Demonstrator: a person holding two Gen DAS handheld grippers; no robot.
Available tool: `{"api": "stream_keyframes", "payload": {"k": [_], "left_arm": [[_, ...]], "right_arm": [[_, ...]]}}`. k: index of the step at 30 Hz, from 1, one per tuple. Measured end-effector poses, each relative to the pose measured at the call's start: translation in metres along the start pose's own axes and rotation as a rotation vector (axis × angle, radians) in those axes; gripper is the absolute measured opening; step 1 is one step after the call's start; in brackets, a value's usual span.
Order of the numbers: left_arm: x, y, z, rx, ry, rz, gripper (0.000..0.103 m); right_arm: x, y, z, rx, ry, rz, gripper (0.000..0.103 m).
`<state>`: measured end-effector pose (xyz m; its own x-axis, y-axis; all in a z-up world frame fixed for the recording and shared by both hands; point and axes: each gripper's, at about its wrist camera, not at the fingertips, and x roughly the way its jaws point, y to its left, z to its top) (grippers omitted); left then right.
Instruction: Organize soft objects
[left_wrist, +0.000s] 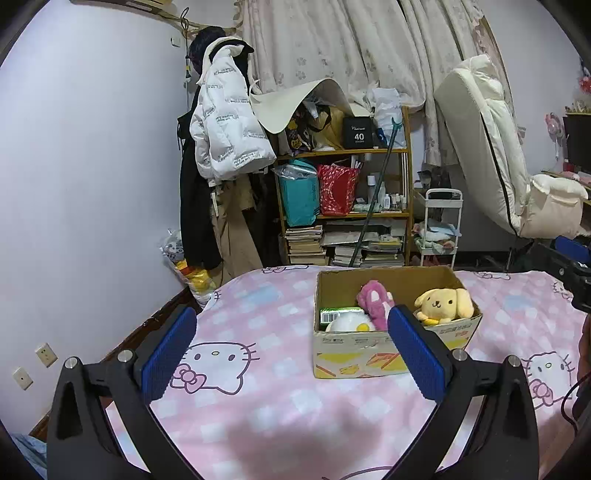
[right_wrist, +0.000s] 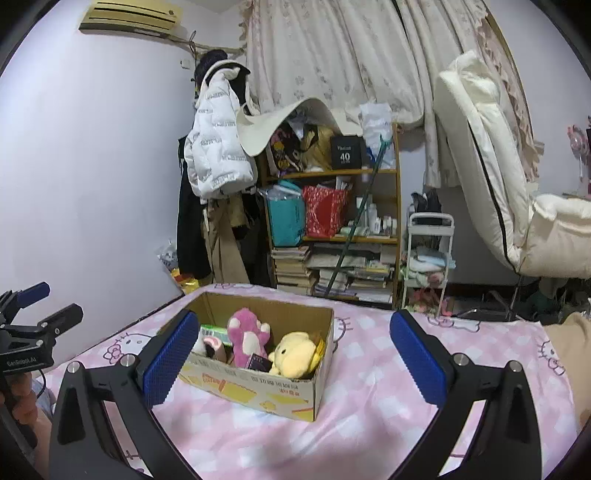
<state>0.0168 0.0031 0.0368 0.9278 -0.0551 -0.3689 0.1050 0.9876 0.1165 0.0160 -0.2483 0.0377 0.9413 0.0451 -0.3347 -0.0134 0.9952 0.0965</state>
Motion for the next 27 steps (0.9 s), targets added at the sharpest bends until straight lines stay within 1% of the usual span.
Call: {"api": "stream_keyframes", "payload": {"k": [8,22,25,27], "left_arm": [[0.012,-0.002,-0.008,0.02,0.023,0.021,0.102],[0.015,-0.009,-0.013,0.047,0.021,0.07,0.102],[0.015,-0.01,-0.013,0.049,0.026,0.064,0.102],[0.016,-0.01,-0.013,0.048,0.023,0.072,0.102]], "right_arm": [[0.016,-0.006,-0.012,-0.006,0.038,-0.009,0.103],[0.02,-0.004,-0.019,-0.017,0.039,-0.01,0.103],[0.02,-0.005,-0.019,-0.018,0.041,-0.009,0.103],[0.02,-0.005,-0.019,-0.018,0.041,-0.007,0.103]]}}
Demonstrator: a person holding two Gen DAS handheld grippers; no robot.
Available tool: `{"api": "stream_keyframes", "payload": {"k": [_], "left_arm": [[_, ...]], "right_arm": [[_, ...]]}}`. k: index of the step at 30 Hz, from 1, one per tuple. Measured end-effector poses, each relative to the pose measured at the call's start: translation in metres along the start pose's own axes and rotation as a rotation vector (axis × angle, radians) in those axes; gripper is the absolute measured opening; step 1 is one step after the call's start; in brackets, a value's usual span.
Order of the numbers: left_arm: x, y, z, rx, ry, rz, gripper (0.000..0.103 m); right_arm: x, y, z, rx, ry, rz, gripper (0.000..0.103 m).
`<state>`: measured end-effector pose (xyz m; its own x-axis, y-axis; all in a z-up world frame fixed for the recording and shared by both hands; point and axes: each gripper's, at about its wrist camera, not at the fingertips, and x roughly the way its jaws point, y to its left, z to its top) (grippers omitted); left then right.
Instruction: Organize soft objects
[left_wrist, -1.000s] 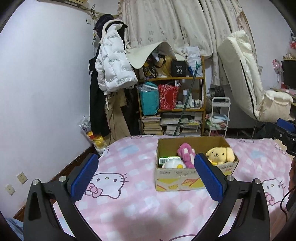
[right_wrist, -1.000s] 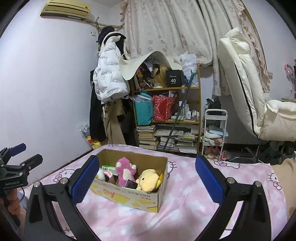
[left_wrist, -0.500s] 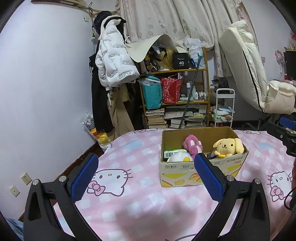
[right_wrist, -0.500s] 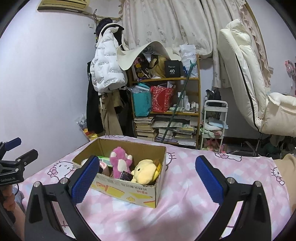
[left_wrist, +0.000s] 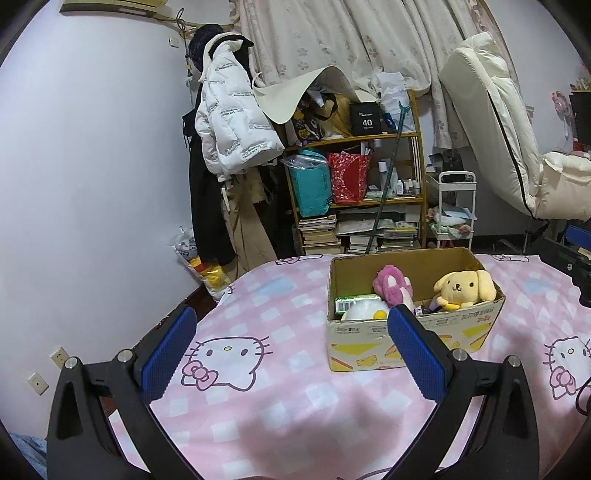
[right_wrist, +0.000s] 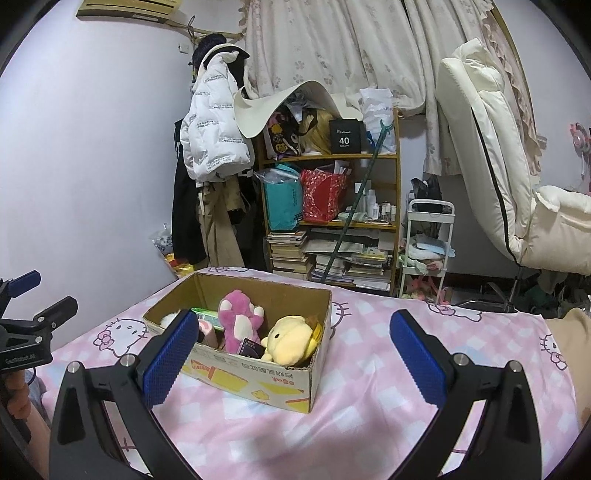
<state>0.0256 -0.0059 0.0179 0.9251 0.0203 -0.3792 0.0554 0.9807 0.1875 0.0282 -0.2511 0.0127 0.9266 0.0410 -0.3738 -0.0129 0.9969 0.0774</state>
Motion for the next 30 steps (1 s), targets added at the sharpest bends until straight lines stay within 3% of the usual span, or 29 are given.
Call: {"api": "stream_keyframes", "payload": {"k": [30], "left_arm": [[0.0028,0.0021,-0.0009,-0.014,0.017,-0.008,0.102]], "right_arm": [[-0.0021,-0.0036,-0.0051,0.002,-0.005,-0.031,0.103]]}}
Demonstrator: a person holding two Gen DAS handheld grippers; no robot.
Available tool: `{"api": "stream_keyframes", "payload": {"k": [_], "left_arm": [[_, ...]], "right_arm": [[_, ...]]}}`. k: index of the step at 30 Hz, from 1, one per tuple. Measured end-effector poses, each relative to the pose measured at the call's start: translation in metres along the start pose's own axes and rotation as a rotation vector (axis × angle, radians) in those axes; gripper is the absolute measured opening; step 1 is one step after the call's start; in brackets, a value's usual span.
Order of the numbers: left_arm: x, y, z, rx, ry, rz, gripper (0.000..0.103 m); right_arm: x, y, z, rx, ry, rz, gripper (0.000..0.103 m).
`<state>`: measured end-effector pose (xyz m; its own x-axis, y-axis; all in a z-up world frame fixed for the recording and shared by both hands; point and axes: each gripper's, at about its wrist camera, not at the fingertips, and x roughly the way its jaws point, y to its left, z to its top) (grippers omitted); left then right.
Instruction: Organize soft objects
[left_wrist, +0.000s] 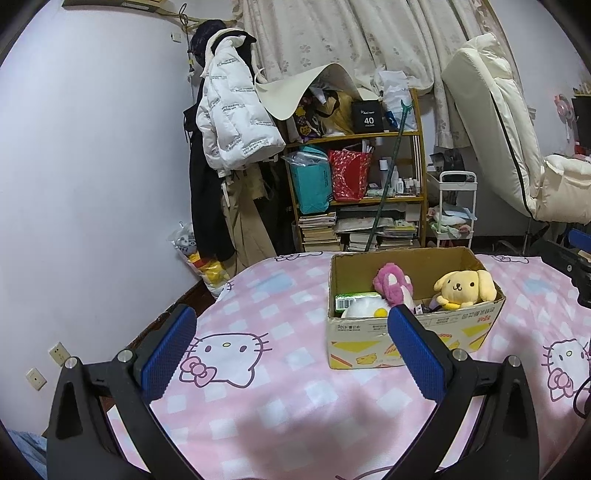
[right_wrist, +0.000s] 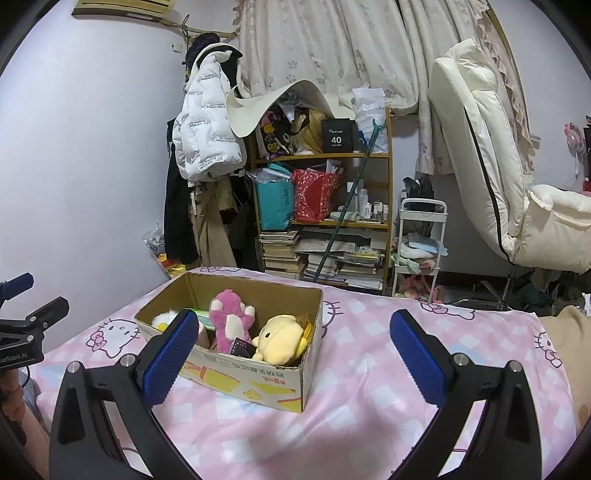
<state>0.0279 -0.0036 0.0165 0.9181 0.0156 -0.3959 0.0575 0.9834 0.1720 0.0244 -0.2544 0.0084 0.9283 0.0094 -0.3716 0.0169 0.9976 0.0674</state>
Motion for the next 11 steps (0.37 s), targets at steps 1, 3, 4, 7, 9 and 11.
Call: {"api": "stream_keyframes", "payload": {"k": [1,3,4,7,9,11], "left_arm": [[0.0002,0.0001,-0.0001,0.001,0.002,0.001,0.102],[0.0009,-0.0003,0.0001,0.001,0.002,0.0,0.102],[0.0012,-0.0006,0.0002,0.002,0.003,-0.002,0.102],[0.0009,-0.001,0.0006,0.006,0.002,-0.003,0.102],[0.0001,-0.0015,0.0005,0.006,0.002,-0.002,0.102],[0.0002,-0.0018,0.0005,0.007,0.003,-0.004,0.102]], "right_arm": [[-0.0015,-0.0003,-0.0008,0.001,0.001,-0.001,0.103],[0.0,-0.0008,0.0005,0.001,0.001,0.002,0.103],[-0.0003,-0.0012,-0.0005,0.001,0.002,0.002,0.103],[-0.0017,-0.0011,-0.001,0.0,0.004,0.006,0.103],[-0.0021,-0.001,-0.0017,0.001,0.002,0.005,0.103],[-0.001,-0.0007,-0.0009,0.003,0.005,0.004,0.103]]}}
